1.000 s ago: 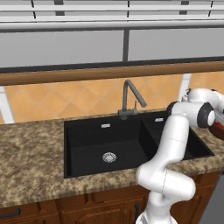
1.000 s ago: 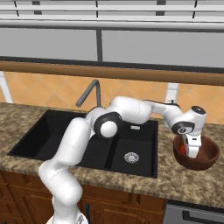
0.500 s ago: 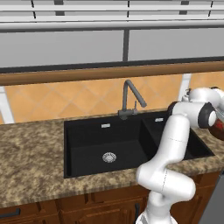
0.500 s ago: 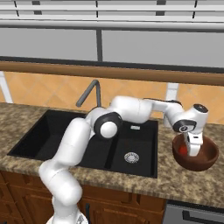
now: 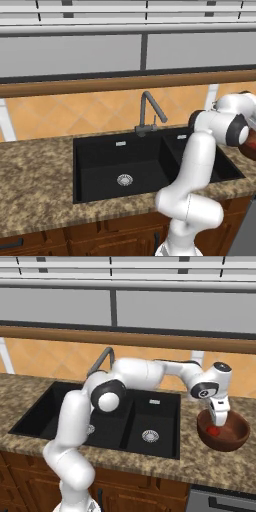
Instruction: Pick the bell pepper from the sink and place it in the bowl. Then pick the bowl and place it in the microwave. Then close the microwave door and press the start button.
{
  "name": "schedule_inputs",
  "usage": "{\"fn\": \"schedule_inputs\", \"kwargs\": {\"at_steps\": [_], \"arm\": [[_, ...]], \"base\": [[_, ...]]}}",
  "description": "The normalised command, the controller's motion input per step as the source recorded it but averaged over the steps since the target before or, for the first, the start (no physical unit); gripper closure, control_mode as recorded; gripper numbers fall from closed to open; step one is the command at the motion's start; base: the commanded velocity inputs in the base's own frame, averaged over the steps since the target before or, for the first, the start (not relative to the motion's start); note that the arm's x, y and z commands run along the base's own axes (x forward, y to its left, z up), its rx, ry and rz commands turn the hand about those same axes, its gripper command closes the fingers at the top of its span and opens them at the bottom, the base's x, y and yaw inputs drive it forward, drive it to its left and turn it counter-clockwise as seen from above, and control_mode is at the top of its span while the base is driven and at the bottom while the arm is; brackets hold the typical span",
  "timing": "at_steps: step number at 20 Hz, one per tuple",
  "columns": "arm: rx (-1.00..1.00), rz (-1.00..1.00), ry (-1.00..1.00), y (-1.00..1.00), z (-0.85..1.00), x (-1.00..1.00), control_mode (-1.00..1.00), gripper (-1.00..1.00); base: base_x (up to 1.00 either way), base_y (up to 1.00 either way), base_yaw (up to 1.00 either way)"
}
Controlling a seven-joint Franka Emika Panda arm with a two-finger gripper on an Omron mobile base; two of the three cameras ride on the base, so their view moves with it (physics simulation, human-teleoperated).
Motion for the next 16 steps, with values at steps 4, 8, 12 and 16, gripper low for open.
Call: {"fn": "schedule_inputs", "kwargs": {"at_steps": [4, 8, 12, 16], "arm": [[-0.01, 0.37, 0.09, 0.33, 0.26, -0.35, -1.00, -1.00], [0.07, 0.30, 0.07, 0.38, 0.36, -0.14, -1.00, -1.00], [0.00, 0.32, 0.07, 0.41, 0.14, 0.00, -1.00, -1.00], [-0.02, 0.20, 0.04, 0.06, 0.00, 0.19, -1.00, -1.00]], "base": [[0.00, 0.00, 0.00], [0.00, 0.00, 0.00], [0.00, 0.00, 0.00], [0.00, 0.00, 0.00]]}}
